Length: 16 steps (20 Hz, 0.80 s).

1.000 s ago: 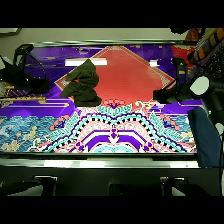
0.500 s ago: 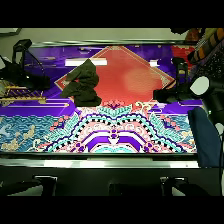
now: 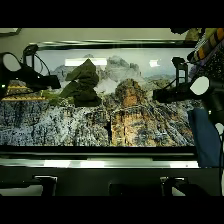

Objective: Fold the clothes and pants, and hang the long-sleeved shirts on hangers.

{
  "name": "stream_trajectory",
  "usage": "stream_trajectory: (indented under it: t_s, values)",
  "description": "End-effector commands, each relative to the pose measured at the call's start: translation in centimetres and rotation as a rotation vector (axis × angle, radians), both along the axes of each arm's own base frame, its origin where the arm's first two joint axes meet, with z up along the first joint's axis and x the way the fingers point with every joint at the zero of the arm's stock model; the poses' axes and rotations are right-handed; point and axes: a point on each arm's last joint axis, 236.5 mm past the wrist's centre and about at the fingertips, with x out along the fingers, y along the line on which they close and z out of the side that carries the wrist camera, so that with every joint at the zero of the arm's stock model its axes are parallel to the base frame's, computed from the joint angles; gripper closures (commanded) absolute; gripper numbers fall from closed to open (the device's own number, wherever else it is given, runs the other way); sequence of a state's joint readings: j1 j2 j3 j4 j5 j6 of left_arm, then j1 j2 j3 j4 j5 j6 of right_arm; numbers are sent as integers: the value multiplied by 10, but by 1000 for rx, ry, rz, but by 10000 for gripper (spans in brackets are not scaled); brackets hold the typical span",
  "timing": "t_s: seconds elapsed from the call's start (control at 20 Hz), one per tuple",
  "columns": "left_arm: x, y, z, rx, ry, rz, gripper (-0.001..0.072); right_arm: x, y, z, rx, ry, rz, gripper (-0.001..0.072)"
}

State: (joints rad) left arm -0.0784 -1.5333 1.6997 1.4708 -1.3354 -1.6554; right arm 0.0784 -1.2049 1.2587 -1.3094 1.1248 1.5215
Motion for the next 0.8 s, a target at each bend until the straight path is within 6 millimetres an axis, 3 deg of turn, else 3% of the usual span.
stream_trajectory:
  t_s: [0.0,0.1,0.25,0.45,0.7,0.75]
  values:
    - [32,-11,-58,-15,29,17,22,-1,1,0,0,1,2,680]
    - [38,-27,-96,-36,83,2,22,0,1,1,0,0,1,678]
    - [53,-58,-132,-125,85,2,22,-1,1,0,1,1,1,677]
    - [78,-82,-142,-216,10,30,22,-1,0,0,0,1,1,677]
    - [77,-84,-176,-213,55,39,24,-1,1,0,11,7,-18,676]
    - [76,-86,-180,-220,65,40,52,-1,1,0,15,10,-26,676]
